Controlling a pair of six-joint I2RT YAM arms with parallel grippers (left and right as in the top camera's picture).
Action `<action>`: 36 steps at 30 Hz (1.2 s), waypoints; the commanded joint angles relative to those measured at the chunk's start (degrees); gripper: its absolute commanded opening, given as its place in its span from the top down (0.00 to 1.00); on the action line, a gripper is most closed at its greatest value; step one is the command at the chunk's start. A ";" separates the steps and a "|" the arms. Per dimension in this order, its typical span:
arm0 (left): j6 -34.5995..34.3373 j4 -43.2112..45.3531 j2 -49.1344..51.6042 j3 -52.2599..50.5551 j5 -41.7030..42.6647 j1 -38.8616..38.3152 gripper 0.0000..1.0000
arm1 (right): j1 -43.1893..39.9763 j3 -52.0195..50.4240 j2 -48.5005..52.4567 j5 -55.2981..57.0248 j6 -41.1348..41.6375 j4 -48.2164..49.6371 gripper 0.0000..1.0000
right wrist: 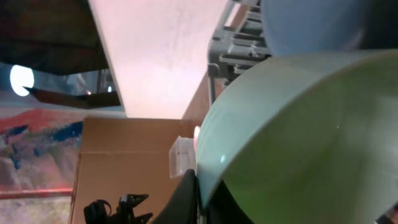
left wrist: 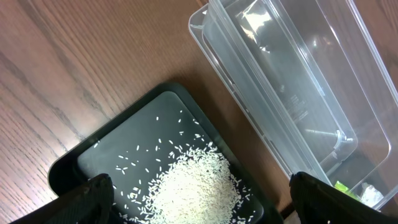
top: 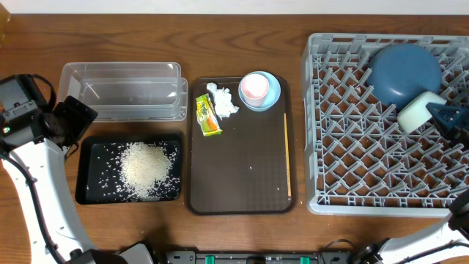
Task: Sort waste into correct bins and load items into the dishwasher rack
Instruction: 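Set the green bowl down in the rack and release it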
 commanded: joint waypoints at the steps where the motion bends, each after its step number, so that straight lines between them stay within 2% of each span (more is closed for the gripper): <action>1: -0.33 -0.04 0.28 -0.28 -0.28 0.24 0.07 | -0.52 -0.31 0.46 1.62 -1.05 -0.22 0.92; 6: -0.33 -0.04 0.28 -0.28 -0.28 0.24 0.07 | -1.75 -0.24 -0.96 5.27 0.02 -1.53 0.88; 15: -0.33 -0.04 0.28 -0.28 -0.28 0.24 0.07 | -6.16 -0.24 -8.85 25.42 16.37 2.64 0.82; 22: -0.33 -0.04 0.28 -0.28 -0.28 0.24 0.07 | -6.03 -0.24 -18.53 38.40 25.55 3.28 0.63; 32: -0.33 -0.02 0.28 -0.28 -0.28 0.24 0.07 | -3.19 -0.24 -33.46 42.88 27.06 2.93 0.60; 34: -0.33 -0.02 0.28 -0.28 -0.28 0.24 0.07 | -0.98 -0.26 -35.28 45.83 27.08 3.98 0.52; 35: -0.33 -0.02 0.28 -0.28 -0.28 0.24 0.07 | 0.57 -0.26 -35.67 47.56 27.08 4.76 0.51; 36: -0.33 -0.02 0.28 -0.28 -0.28 0.24 0.07 | 2.05 -0.26 -35.71 49.42 27.34 5.44 0.55</action>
